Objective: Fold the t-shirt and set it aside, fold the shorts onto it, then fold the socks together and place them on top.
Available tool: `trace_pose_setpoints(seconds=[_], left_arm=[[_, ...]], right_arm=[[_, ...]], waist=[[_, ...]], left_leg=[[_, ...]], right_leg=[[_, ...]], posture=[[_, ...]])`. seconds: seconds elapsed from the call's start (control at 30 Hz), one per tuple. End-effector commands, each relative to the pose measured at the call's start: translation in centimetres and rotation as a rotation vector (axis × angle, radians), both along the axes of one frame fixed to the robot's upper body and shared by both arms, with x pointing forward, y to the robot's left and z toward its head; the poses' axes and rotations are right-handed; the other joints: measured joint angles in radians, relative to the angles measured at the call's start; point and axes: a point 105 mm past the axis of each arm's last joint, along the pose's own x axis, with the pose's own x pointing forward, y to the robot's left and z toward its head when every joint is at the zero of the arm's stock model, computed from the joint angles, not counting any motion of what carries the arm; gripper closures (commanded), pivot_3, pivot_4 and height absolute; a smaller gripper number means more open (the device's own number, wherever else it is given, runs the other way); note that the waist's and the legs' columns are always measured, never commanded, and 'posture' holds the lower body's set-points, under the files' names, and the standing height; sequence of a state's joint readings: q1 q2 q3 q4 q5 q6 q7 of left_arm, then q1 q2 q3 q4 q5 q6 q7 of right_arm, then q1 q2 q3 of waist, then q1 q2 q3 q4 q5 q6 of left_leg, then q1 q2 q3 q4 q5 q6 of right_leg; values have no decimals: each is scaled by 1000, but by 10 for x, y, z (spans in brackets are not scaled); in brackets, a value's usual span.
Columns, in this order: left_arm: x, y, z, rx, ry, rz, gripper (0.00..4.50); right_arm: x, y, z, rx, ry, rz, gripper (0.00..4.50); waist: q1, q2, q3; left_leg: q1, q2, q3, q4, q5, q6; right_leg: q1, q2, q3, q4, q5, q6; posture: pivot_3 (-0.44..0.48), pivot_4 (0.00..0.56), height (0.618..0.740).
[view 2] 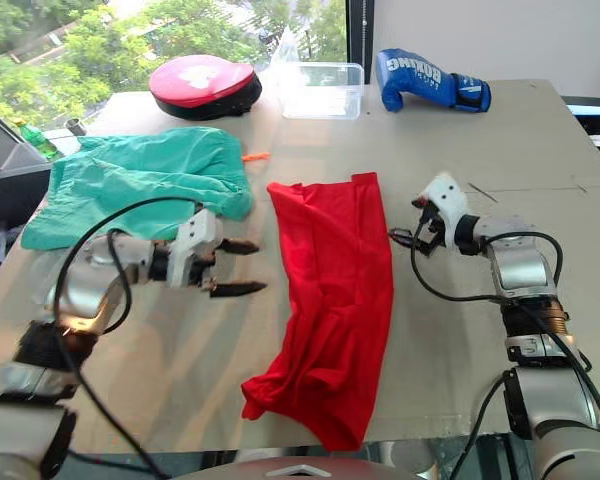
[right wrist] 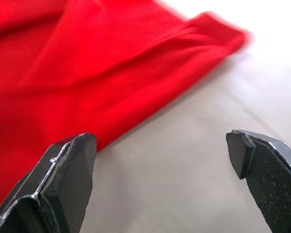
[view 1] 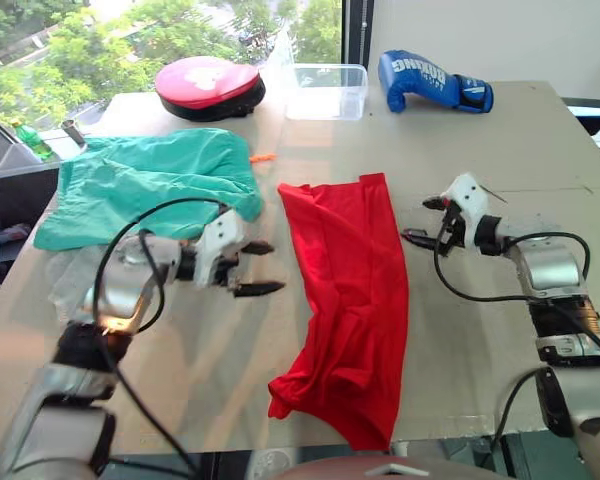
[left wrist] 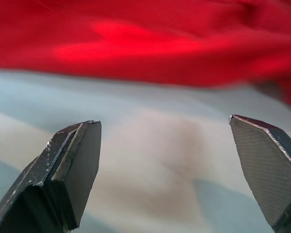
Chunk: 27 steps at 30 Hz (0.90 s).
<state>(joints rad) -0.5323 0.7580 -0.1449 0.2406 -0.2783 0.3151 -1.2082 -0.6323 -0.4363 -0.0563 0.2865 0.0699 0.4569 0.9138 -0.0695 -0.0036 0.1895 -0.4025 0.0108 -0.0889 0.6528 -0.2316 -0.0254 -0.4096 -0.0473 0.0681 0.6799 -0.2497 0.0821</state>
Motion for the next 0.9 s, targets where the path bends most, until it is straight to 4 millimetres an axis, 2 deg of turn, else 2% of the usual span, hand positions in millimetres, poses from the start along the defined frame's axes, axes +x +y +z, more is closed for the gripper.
trace_pose_setpoints(seconds=[0.03, 0.13, 0.3, 0.43, 0.5, 0.63, 0.73, 0.9], left_arm=[[35, 0, 12, -14, -59, 126, 11], [61, -6, 15, -32, -49, 241, 11], [78, -12, 11, -37, -23, 334, 11], [88, -19, 13, -100, 4, 400, 0], [93, -20, 13, -121, 25, 437, 0], [90, -25, 7, -114, 63, 410, 0], [89, -32, 6, -128, 73, 386, 826], [89, -51, 13, -181, 64, 337, 3064]], right_arm=[[6, 8, 12, 166, 65, -86, 0], [14, 12, 6, 240, 134, -134, 0], [26, 23, -4, 143, 80, -125, 0], [34, 40, -3, 126, 26, -81, 1658], [35, 46, -7, 83, 19, -44, 2736], [37, 52, -9, 70, 14, -11, 4480], [39, 51, -4, 73, -10, -11, 4500], [43, 36, 5, 54, -54, -50, 4500]], waist=[[-1, 0, 0], [2, 0, 0], [-1, 0, 0], [-1, 0, 0], [-1, 0, 0], [-1, 0, 0], [-1, 0, 0], [2, 0, 0]], left_leg=[[0, 0, 0, -1, 0, 0], [-2, 0, 0, -1, 0, 0], [-5, -1, 0, -1, 0, 0], [-4, -1, 0, -1, 0, 0], [-4, -1, 0, -1, 0, 0], [-4, -1, 0, -1, 0, 0], [-4, -1, 0, -1, 0, 0], [-4, -1, 0, -1, 0, 0]], right_leg=[[0, 0, 0, 0, 0, 0], [-1, 0, 0, -2, 0, 0], [-3, -1, 0, -3, 0, 0], [-3, -1, 0, -2, 0, 0], [-3, -1, 0, -1, 0, 0], [-3, -1, 0, -1, 0, 0], [-3, -1, 0, -1, 0, 0], [-3, -1, 0, -2, 0, 0]], posture=[[0, 150, 731], [0, 150, 731], [0, 150, 731], [0, 150, 731], [0, 150, 731], [0, 150, 731], [0, 150, 731], [0, 150, 731]])
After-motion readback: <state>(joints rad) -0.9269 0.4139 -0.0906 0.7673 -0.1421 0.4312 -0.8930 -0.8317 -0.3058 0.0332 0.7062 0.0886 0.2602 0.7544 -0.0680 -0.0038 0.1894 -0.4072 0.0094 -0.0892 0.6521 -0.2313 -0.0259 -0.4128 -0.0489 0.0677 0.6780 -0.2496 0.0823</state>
